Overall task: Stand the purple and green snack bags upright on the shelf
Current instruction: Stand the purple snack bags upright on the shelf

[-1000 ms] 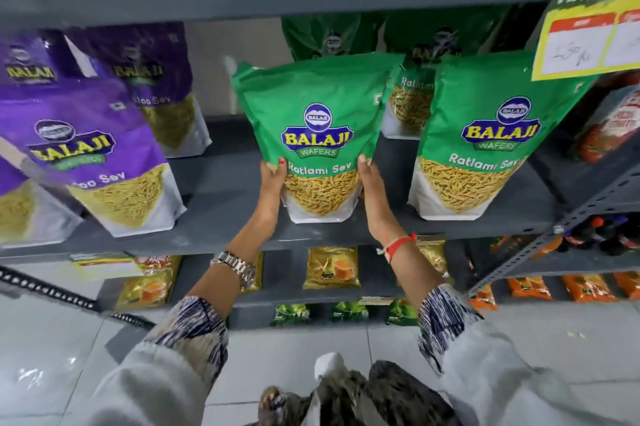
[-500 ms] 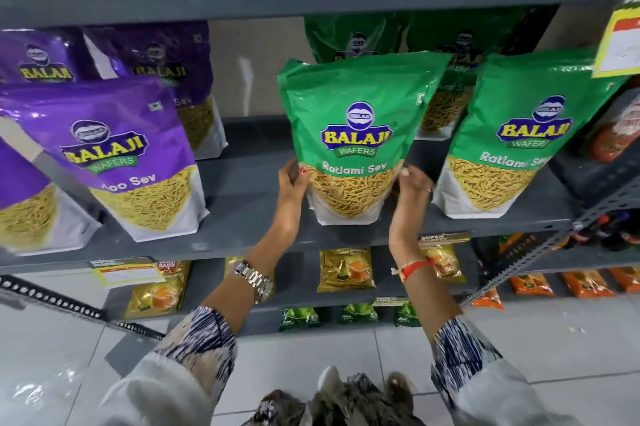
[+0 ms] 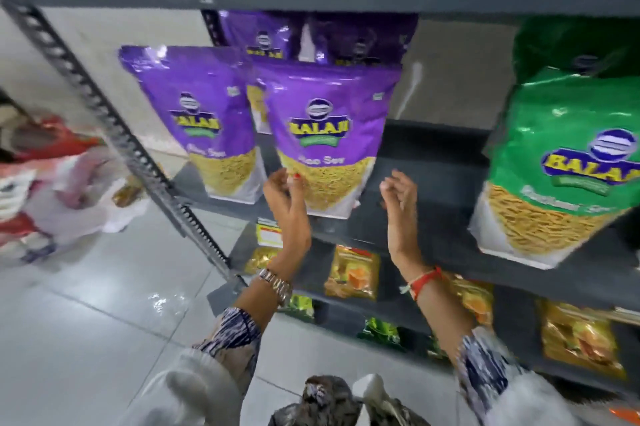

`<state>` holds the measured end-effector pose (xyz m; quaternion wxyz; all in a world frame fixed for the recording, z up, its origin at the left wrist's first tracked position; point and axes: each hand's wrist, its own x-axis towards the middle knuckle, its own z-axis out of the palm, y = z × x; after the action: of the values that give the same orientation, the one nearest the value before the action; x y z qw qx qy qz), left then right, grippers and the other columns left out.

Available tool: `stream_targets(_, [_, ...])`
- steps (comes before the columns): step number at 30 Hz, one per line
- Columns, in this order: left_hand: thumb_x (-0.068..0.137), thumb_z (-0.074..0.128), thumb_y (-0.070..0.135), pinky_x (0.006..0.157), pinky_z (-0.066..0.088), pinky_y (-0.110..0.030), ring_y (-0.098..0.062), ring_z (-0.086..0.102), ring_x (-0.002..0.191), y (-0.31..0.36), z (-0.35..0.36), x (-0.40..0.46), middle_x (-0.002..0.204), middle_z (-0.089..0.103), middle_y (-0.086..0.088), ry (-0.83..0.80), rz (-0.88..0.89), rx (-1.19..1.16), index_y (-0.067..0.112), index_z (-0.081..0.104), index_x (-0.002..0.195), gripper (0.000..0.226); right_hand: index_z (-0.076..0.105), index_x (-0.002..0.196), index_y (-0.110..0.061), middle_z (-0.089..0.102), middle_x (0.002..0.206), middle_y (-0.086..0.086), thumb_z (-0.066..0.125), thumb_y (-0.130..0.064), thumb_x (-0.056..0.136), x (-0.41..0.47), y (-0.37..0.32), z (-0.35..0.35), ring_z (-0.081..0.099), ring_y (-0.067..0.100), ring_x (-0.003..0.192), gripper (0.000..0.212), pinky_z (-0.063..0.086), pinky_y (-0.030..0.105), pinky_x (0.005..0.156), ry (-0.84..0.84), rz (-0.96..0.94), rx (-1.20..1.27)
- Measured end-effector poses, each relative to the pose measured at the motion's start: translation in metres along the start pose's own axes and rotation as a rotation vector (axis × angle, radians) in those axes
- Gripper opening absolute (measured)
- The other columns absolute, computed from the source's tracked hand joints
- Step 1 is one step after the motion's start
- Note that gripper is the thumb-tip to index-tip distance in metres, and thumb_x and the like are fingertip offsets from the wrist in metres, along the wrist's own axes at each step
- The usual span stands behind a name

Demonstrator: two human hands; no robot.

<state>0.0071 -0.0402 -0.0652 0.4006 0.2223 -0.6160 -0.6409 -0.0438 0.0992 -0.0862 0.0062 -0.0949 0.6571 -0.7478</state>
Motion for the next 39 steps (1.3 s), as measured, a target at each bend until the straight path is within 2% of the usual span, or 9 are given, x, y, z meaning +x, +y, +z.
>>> stream_targets(3, [0.079,0.055,0.052,0.104,0.037,-0.022,-0.006,0.042,0.120,-0.002,-0.011,0.028,0.135,0.042,-0.007,-0.083,-0.154,0.010,0.003,0.028,0.137,0.081,0.033,0.137,-0.010,0.047,0.121,0.002,0.052,-0.036,0.077,0.029,-0.009,0.028,0.052,-0.008,0.093,0.069,0.042,0.006,0.078,-0.051,0.036,0.098])
stream_targets(5, [0.058,0.052,0.078,0.103,0.032,-0.023,-0.015,0.035,0.129,0.005,-0.014,0.037,0.144,0.033,-0.008,-0.164,-0.214,0.028,0.010,0.020,0.143,0.114,0.033,0.137,-0.005,0.053,0.115,0.002,0.057,-0.033,0.081,0.039,-0.009,0.039,0.059,-0.012,0.083,0.067,0.044,0.003,0.070,-0.089,0.038,0.168])
stream_targets(8, [0.063,0.054,0.072,0.101,0.036,-0.032,-0.023,0.039,0.130,0.018,-0.014,0.048,0.148,0.032,-0.010,-0.258,-0.337,-0.002,0.014,0.014,0.144,0.107,0.045,0.126,-0.027,0.064,0.110,-0.010,0.064,-0.071,0.062,0.039,-0.007,0.049,0.065,-0.006,0.090,0.080,0.052,0.014,0.072,-0.179,0.111,0.151])
stream_targets(11, [0.034,0.052,0.089,0.099,0.041,-0.037,-0.020,0.048,0.116,0.016,-0.012,0.056,0.131,0.046,-0.009,-0.333,-0.373,0.014,0.014,0.018,0.141,0.135,0.050,0.112,-0.038,0.069,0.101,-0.021,0.064,-0.073,0.059,0.035,-0.002,0.053,0.067,-0.004,0.091,0.065,0.054,0.019,0.072,-0.183,0.107,0.144])
stream_targets(21, [0.086,0.036,0.048,0.096,0.037,-0.034,-0.026,0.043,0.126,0.019,-0.017,0.066,0.137,0.043,-0.013,-0.395,-0.434,0.058,0.013,0.017,0.142,0.068,0.045,0.123,-0.025,0.067,0.106,-0.011,0.063,-0.075,0.059,0.030,0.000,0.055,0.068,-0.001,0.091,0.083,0.054,0.015,0.068,-0.155,0.108,0.143])
stream_targets(26, [0.093,0.032,0.040,0.102,0.034,-0.033,-0.025,0.036,0.134,0.022,-0.024,0.052,0.147,0.034,-0.009,-0.358,-0.400,0.080,0.020,0.015,0.145,0.059,0.044,0.129,-0.019,0.067,0.110,-0.005,0.063,-0.079,0.055,0.031,-0.001,0.052,0.068,0.005,0.096,0.097,0.053,0.024,0.074,-0.165,0.137,0.119])
stream_targets(30, [0.083,0.036,0.061,0.109,0.033,-0.036,-0.023,0.037,0.135,0.011,-0.033,0.044,0.148,0.036,-0.006,-0.377,-0.417,0.080,0.021,0.024,0.142,0.072,0.046,0.123,-0.025,0.067,0.110,-0.007,0.063,-0.077,0.056,0.031,-0.003,0.051,0.067,0.004,0.097,0.087,0.056,0.022,0.076,-0.189,0.155,0.119])
stream_targets(33, [0.096,0.025,0.040,0.100,0.043,-0.029,-0.017,0.045,0.124,0.014,-0.038,0.040,0.134,0.046,-0.001,-0.408,-0.410,0.056,0.025,0.036,0.128,0.037,0.047,0.120,-0.025,0.067,0.109,-0.005,0.064,-0.068,0.065,0.030,-0.006,0.052,0.068,0.004,0.096,0.072,0.056,0.021,0.075,-0.196,0.161,0.122])
stream_targets(39, [0.098,0.021,0.032,0.092,0.045,-0.021,-0.011,0.051,0.111,0.014,-0.039,0.038,0.124,0.049,0.002,-0.432,-0.380,-0.003,0.030,0.038,0.118,0.026,0.044,0.129,-0.016,0.066,0.112,-0.002,0.052,-0.045,0.083,0.029,-0.003,0.052,0.068,0.004,0.095,0.056,0.055,0.019,0.072,-0.214,0.168,0.113])
